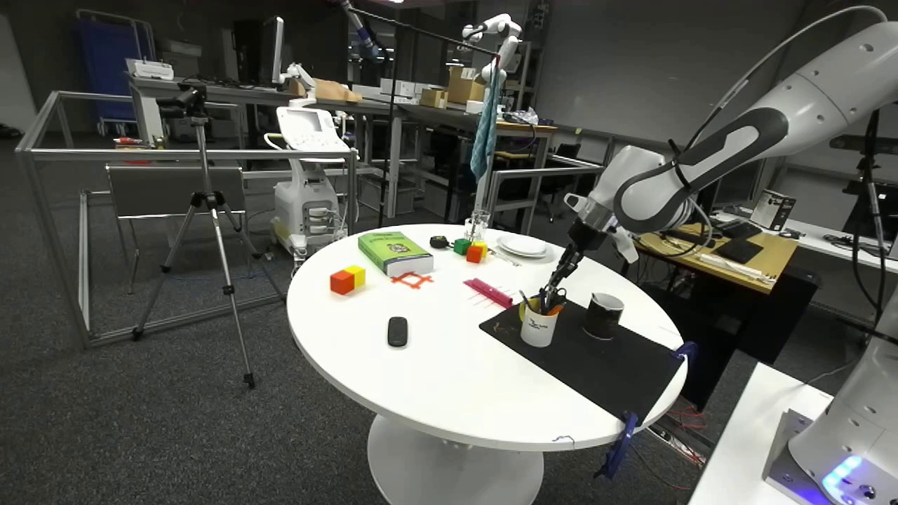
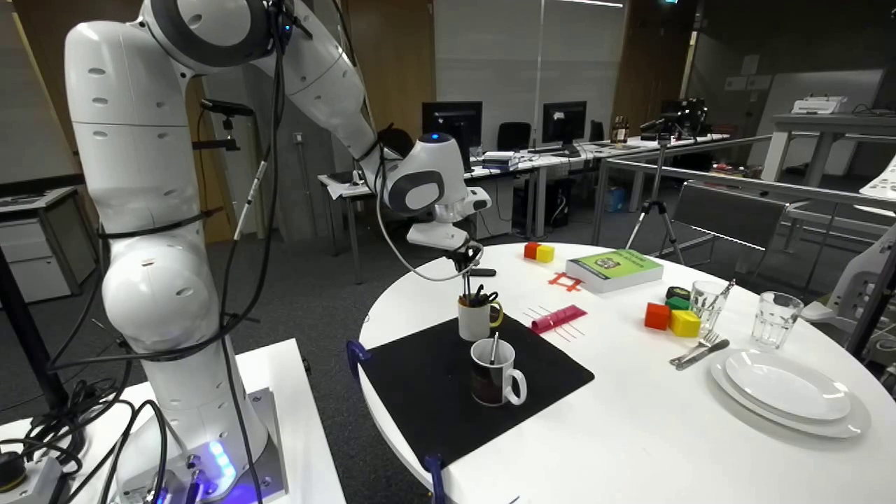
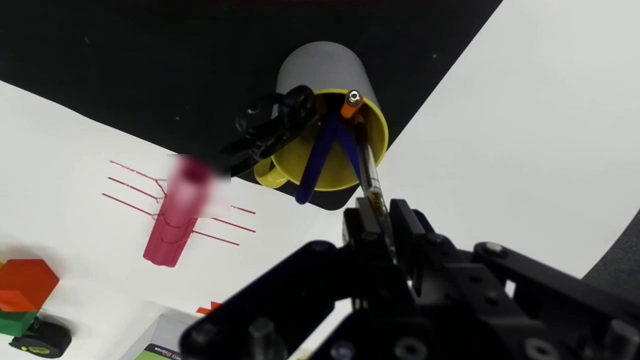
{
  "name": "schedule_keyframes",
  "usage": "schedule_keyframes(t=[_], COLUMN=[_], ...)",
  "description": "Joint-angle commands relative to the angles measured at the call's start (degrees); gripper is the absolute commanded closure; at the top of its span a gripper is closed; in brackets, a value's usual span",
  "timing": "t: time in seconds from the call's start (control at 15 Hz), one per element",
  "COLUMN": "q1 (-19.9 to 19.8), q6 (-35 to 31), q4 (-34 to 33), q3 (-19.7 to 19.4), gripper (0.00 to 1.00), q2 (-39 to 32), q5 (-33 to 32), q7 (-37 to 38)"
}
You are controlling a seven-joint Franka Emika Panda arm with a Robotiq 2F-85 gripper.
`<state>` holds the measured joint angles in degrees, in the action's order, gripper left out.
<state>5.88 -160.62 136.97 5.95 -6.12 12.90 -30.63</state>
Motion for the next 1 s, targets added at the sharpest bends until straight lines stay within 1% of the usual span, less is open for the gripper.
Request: schedule_keyframes(t=[0.0, 0.13, 0.2, 0.53, 0.73, 0.93], q1=[-2.3, -3.0, -1.6, -1.8, -1.7, -1.7], q6=[-4.5, -7.3, -8.9, -14.7, -16.2, -15.5], q4=[0.7, 1.0, 1.1, 1.4, 1.5, 1.4], q3=[2.4, 2.9, 1.4, 1.5, 1.4, 1.2], gripper=[0.97, 0.97, 0.97, 0.97, 0.97, 0.97], q2=[-1.3, -2.4, -3.0, -6.0, -7.3, -8.2], q5=[1.3, 0.0, 0.1, -0.4, -0.8, -1.2], q7=[-3.2, -2.9, -3.3, -3.8, -3.6, -3.4])
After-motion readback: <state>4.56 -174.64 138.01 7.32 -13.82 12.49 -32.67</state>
